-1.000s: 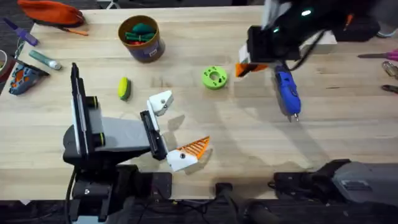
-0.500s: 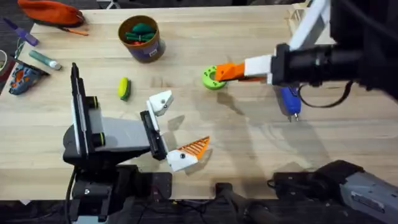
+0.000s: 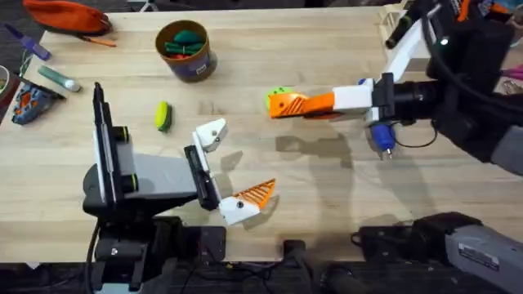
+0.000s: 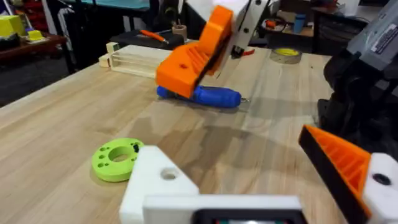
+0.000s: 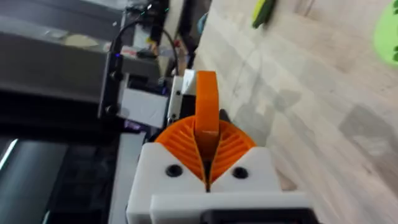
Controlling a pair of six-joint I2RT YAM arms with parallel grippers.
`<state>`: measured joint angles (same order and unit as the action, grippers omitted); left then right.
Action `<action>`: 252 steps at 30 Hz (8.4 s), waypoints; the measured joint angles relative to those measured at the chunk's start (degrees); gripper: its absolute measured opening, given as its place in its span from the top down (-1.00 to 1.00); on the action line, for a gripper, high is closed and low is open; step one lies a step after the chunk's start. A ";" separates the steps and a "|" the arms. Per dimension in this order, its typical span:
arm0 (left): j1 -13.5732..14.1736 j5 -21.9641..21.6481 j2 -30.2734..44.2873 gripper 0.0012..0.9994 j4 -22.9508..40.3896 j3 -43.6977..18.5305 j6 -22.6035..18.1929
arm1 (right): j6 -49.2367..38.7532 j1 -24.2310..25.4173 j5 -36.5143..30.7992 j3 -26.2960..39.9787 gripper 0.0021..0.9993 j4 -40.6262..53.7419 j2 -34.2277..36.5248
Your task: Pick up the gripper from the table and insert it into the empty holder that is missing its gripper. Then pick up a screw, insert it into the mounting hole, and use the screwdriver to tighten it. Finally, clean up the table by picking up the vegetable and placing it into the bucket.
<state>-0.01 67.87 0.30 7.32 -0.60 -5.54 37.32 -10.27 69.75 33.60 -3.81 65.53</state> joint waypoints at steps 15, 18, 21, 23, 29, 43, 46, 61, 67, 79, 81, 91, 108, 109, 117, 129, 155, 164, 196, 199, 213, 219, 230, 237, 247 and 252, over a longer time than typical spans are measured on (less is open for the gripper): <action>-0.01 0.01 0.00 -0.98 0.01 0.00 0.00 | 1.56 0.06 15.67 -2.01 0.99 -14.96 14.84; 0.00 -0.01 -0.01 -0.98 0.02 0.00 0.00 | 1.69 0.06 16.40 -2.01 0.99 -15.71 17.25; 0.00 0.01 -0.01 -0.97 0.01 0.00 0.00 | 1.90 0.06 16.97 -2.03 0.99 -17.78 19.62; 0.00 -0.01 0.00 -0.98 0.00 0.00 0.00 | 3.17 0.06 17.14 -2.13 0.99 -20.22 20.75; 0.00 0.00 0.00 -0.97 0.02 0.00 0.00 | 11.45 -0.03 17.49 -2.29 0.99 -33.39 21.21; 0.00 -0.01 -0.01 -0.97 0.02 0.00 0.00 | 34.67 -2.41 17.51 -3.88 0.99 -68.43 30.85; 0.00 0.00 0.01 -0.98 0.00 0.00 0.00 | 38.59 -2.41 17.51 -5.20 0.99 -70.47 30.85; -0.01 0.01 0.00 -0.97 0.02 0.00 0.00 | 42.23 -2.96 17.51 -7.61 0.99 -70.50 30.85; 0.00 0.00 -0.01 -0.97 0.00 0.00 0.00 | 44.13 -3.94 17.51 -6.40 0.99 -70.38 30.86; 0.00 -0.01 0.00 -0.97 -0.01 0.00 0.00 | 45.42 -6.98 17.51 -3.47 0.99 -69.69 30.85; 0.00 0.01 -0.01 -0.97 -0.01 0.00 0.00 | 45.41 -7.08 17.51 -3.47 0.99 -68.64 30.85; 0.00 0.01 -0.01 -0.97 0.01 0.00 0.00 | 41.87 -8.36 17.49 -3.43 0.99 -67.36 31.18; -0.01 0.01 0.00 -0.98 0.00 0.00 0.00 | 40.18 -9.32 16.92 -3.40 0.99 -67.92 35.48; 0.00 0.00 0.01 -0.98 -0.01 0.00 0.00 | 40.18 -9.32 16.92 -3.40 0.99 -67.93 35.48; 0.00 0.01 -0.01 -0.98 0.02 0.00 0.00 | 40.18 -9.32 16.92 -3.40 0.99 -68.07 35.46; 0.00 0.01 -0.01 -0.97 0.02 0.00 0.00 | 40.24 -10.89 16.92 -1.26 0.99 -68.59 35.46; 0.00 0.01 -0.01 -0.98 0.01 0.00 0.00 | 41.14 -13.72 13.81 -0.32 0.99 -67.74 35.48; -0.02 -0.01 0.02 -0.98 0.02 0.00 0.00 | 42.20 -14.05 13.00 -0.32 0.99 -68.34 35.48; 0.00 -0.12 -0.01 -0.97 -0.01 0.00 0.00 | 44.18 -15.07 11.90 -0.32 0.99 -70.51 35.48; 0.00 -0.11 0.00 -0.98 -0.01 0.00 0.00 | 44.59 -15.07 11.90 -0.32 0.99 -70.50 35.48; -0.01 -0.12 0.00 -0.97 -0.01 0.00 0.00 | 46.28 -15.07 11.90 -0.32 0.99 -70.45 35.48; -0.02 -0.13 -0.01 -0.97 -0.01 0.00 0.00 | 46.49 -15.07 11.90 -0.32 0.99 -70.45 35.48; -0.02 -0.12 0.02 -0.97 -0.01 0.00 0.00 | 46.47 -15.80 11.88 -0.32 0.99 -70.45 35.48; -0.02 -0.15 0.02 -0.97 -0.01 0.00 0.00 | 46.47 -15.92 11.70 -0.32 0.99 -70.45 35.48; -0.02 -0.17 -0.01 -0.97 -0.01 0.00 0.00 | 46.51 -15.92 11.50 -0.32 0.99 -70.45 35.48; -0.02 -0.17 0.01 -0.97 -0.01 0.00 0.00 | 46.91 -15.92 11.48 -0.32 0.99 -70.42 35.48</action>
<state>-0.03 67.70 0.31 7.31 -0.60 -5.54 84.23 -26.20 81.23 33.28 -74.23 101.01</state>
